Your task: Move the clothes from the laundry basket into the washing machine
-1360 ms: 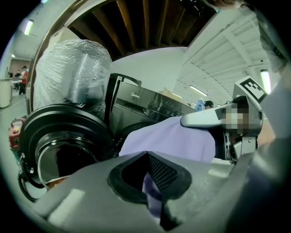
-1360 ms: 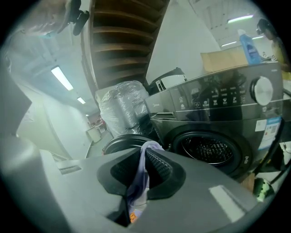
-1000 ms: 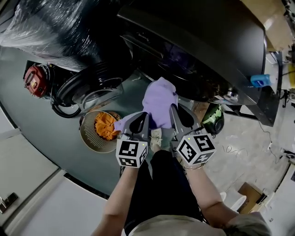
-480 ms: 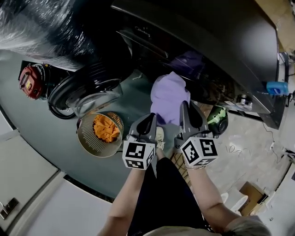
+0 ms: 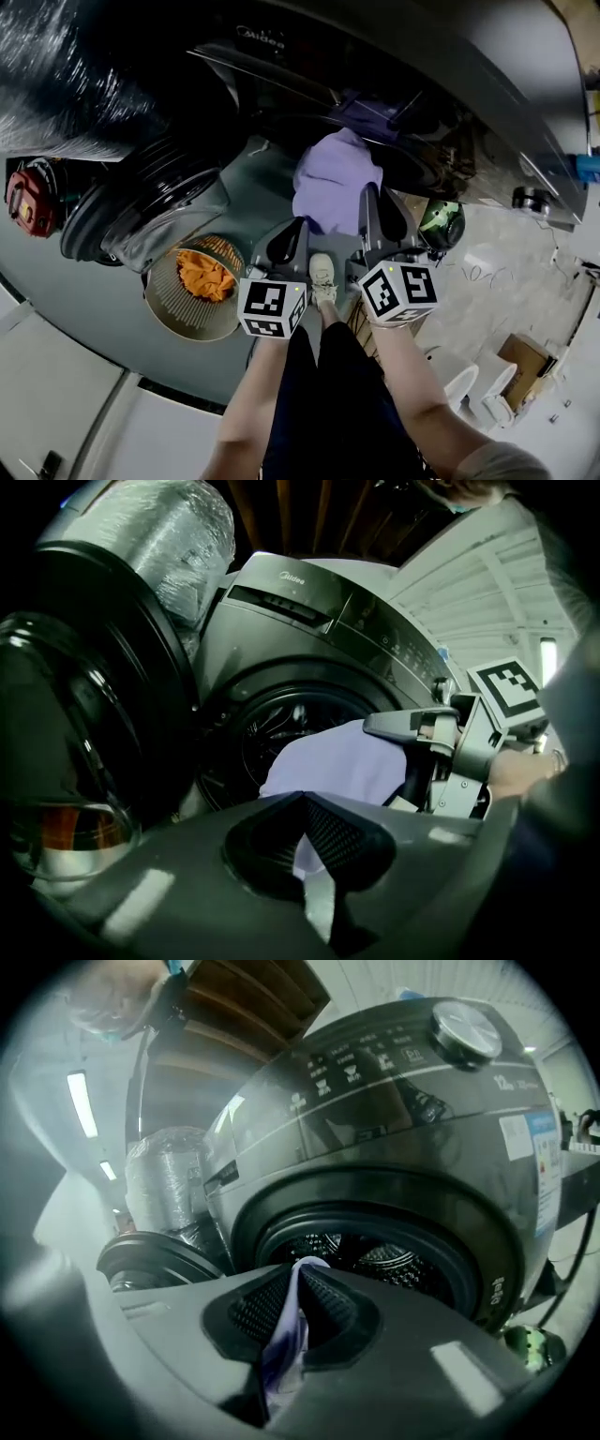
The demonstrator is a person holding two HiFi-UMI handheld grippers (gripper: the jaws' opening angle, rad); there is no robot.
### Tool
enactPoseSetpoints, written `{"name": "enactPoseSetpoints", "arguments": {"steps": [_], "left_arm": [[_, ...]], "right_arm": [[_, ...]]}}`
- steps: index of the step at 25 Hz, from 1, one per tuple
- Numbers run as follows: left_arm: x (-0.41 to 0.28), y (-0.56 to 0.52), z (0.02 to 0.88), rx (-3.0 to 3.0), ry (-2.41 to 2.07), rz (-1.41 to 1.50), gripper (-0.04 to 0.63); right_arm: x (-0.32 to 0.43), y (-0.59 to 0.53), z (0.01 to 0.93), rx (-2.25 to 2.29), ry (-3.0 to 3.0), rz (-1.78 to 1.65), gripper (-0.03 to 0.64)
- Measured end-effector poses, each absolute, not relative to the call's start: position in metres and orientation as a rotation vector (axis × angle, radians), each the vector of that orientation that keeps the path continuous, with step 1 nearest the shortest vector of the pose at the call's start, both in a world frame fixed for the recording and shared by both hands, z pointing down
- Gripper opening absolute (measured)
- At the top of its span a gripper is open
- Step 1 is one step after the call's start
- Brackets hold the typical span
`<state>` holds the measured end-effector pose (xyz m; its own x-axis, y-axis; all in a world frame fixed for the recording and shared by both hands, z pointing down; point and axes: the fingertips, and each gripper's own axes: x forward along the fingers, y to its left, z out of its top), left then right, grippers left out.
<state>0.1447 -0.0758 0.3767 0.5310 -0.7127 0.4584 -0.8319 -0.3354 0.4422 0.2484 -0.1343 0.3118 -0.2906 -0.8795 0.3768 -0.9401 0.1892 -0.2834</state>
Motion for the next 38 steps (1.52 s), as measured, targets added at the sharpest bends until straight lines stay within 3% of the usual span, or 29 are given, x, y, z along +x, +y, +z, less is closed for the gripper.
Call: {"name": "enactPoseSetpoints", "arguments": {"steps": [22, 33, 34, 35, 36, 38], "left_arm": [[0.183, -0.123, 0.494, 2.143, -1.29, 0.087, 0.002], [0.173, -0.156, 0.512, 2.205, -1.331, 0.031, 0.002], [0.173, -0.156, 0.512, 2.209, -1.328, 0.033, 0.002], [0.174, -0.155, 0.513, 2.21, -1.324, 0.038, 0.002], [0.174, -0.153, 0.514, 2.21, -1.318, 0.044, 0.002], [0.175, -0.148, 0.513, 2.209, -1.31, 0.055, 0.002]], "right_arm": [[0.271, -0.257, 0.456, 1.862, -2.345, 0.551, 0.057], [0.308, -0.312, 0.436, 2.06, -2.343, 0.395, 0.063], [0.307, -0.312, 0.444, 2.049, -2.326, 0.431, 0.087], [0.306, -0.31, 0.454, 2.038, -2.308, 0.482, 0.228], [0.304, -0.306, 0.464, 2.025, -2.291, 0.528, 0.293], [0.299, -0.293, 0.479, 1.996, -2.256, 0.574, 0.344]]}}
